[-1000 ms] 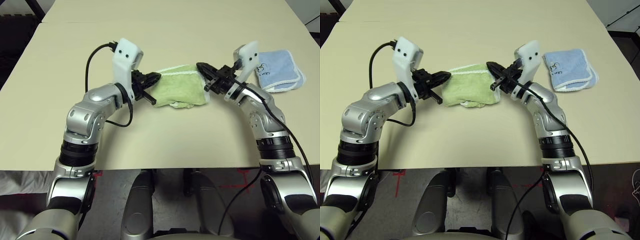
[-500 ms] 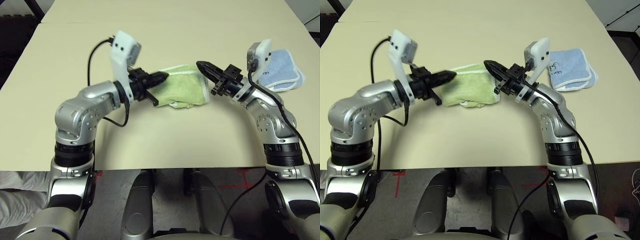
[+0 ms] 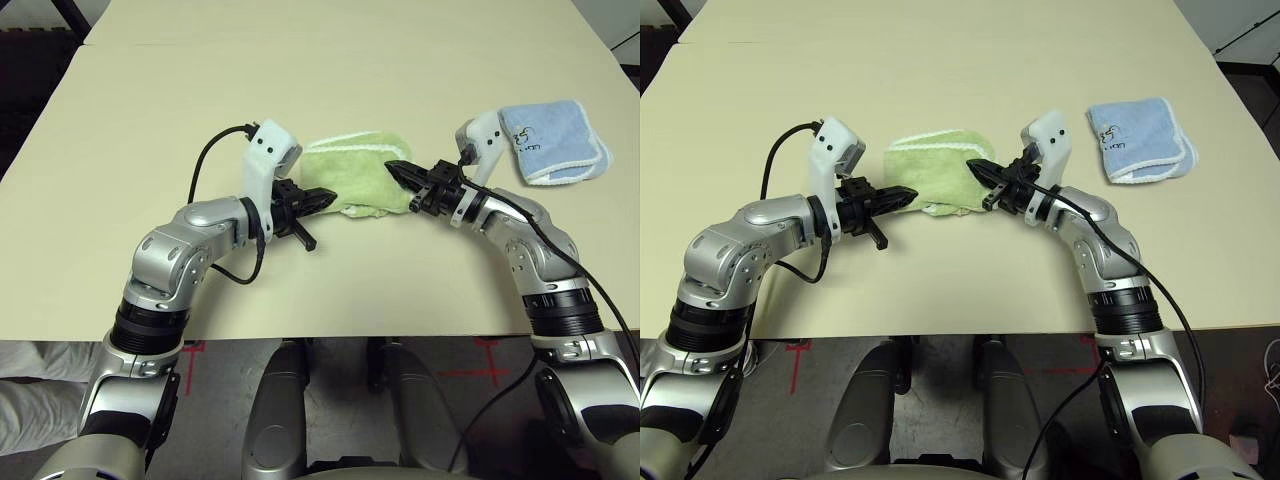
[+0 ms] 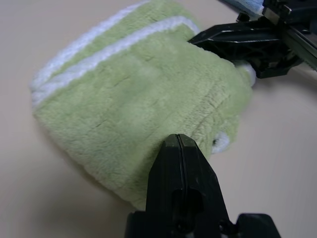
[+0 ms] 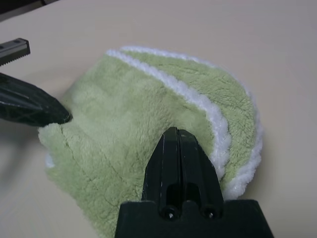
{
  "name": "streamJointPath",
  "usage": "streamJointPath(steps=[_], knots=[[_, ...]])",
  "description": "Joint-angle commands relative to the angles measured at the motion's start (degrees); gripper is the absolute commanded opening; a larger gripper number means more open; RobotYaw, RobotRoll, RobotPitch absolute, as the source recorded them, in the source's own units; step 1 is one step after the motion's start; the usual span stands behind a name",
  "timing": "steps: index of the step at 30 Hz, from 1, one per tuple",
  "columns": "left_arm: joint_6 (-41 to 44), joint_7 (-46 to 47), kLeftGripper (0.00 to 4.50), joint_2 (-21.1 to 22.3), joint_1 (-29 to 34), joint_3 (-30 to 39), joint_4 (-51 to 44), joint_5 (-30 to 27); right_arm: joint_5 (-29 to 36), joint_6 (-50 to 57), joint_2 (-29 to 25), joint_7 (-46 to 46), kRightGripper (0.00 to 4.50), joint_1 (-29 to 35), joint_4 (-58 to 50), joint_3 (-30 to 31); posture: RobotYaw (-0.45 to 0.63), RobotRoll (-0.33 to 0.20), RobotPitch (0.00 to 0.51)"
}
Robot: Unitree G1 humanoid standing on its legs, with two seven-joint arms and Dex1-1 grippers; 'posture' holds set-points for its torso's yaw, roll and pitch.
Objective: Fold the towel and set it aside.
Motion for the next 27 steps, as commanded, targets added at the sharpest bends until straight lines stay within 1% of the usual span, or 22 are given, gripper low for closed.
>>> streamJointPath(steps=[1,5,7,11,15,18,20,23,27], knots=[[-0.92,-0.77,0.03,0.02,1.15,-1.39,0.58,1.19,-1.20,0.10,-0.59,0.33,0.00,2.15,0.14,0.89,0.03,0.000,0.282],[-0.20,-0.70,0.03,0.07,0.12,-0.02,0.17,0.56,0.22,-1.38,-0.52,-0.29,0.00,0.82,0.21,-1.51,0.03,0.000,0.282],[0.10,-0.62,0.03,0.07,-0.64,0.71,0.12,0.19,0.67,-1.78,-0.75,-0.55,0.00,-0.24,1.06,-2.70,0.03,0.000,0.290],[0.34,-0.43,0.03,0.14,-3.82,3.15,0.64,-0.64,1.53,-3.27,-1.61,0.09,0.00,-2.69,2.68,-5.10,0.03,0.000,0.290],[0.59,0.12,0.03,-0.62,-7.25,5.67,2.22,-1.60,0.85,-5.01,-1.27,-0.13,0.00,-4.36,4.92,-5.74,0.03,0.000,0.290],[-1.13,0.62,0.03,-0.84,-8.20,5.97,5.04,0.07,0.07,-6.04,-0.52,-0.65,0.00,-4.93,6.14,-5.21,0.02,0.000,0.289],[-3.30,0.90,0.03,-0.90,-8.21,5.03,7.96,2.16,-0.88,-6.97,0.86,-1.48,0.00,-5.61,7.71,-4.24,0.02,0.000,0.289],[-6.70,1.17,0.03,-1.62,-8.36,3.53,11.92,4.75,-2.91,-8.87,3.06,-2.78,0.00,-7.21,11.67,-2.80,0.02,0.000,0.289],[-9.43,1.13,0.03,-2.95,-8.68,2.53,15.02,6.67,-4.28,-11.74,5.64,-3.60,0.00,-9.88,17.02,-2.28,0.02,0.000,0.290]])
